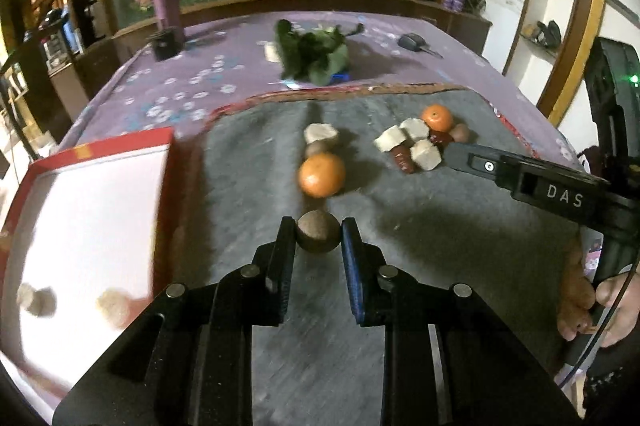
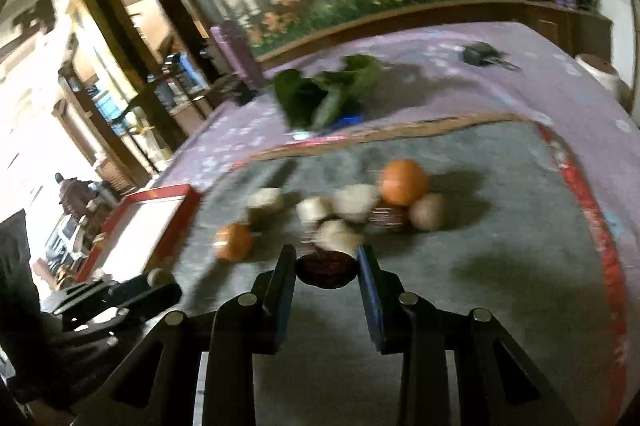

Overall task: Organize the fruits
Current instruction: 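Carry the date and brown fruit into the tray and open both grippers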

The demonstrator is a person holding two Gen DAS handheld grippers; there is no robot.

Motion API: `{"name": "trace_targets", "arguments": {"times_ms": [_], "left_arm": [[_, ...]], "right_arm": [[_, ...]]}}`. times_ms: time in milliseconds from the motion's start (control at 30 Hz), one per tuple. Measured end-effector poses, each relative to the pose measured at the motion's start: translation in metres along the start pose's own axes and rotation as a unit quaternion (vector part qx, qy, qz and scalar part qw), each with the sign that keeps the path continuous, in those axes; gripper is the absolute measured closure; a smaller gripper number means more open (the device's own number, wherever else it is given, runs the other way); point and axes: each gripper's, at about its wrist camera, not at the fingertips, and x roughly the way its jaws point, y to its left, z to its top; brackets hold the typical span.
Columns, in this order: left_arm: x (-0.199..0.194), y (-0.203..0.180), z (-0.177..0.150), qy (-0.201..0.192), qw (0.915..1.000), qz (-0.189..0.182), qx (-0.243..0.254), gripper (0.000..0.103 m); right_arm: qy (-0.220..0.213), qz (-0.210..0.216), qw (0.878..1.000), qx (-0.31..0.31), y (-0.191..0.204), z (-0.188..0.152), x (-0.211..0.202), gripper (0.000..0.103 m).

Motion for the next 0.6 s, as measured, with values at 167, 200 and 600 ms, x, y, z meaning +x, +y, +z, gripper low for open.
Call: {"name": "trace_targets", "arguments": {"times_ms": [167,200,600], "left_arm": [[-0.026,0.028,-0.016,-0.024,0.9991,0.032,-0.016,0.081],[-0.031,0.038,-0.018,-0.029,0.9983,0.043,-0.025,0.081],[-0.057,0.149,-0.049,-0.045,0.9792,0.162,-0.113,0.081]], "right_arm": [[0.003,0.039,0.998,-0.044,0.054,-0.004,0.01,0.073],[0.007,0.047,0.998,-0.052,0.066,-0.004,0.015,0.073],[0.046,0.108,0.983,-0.14,0.189,-0.013,0.068,0.073]]}}
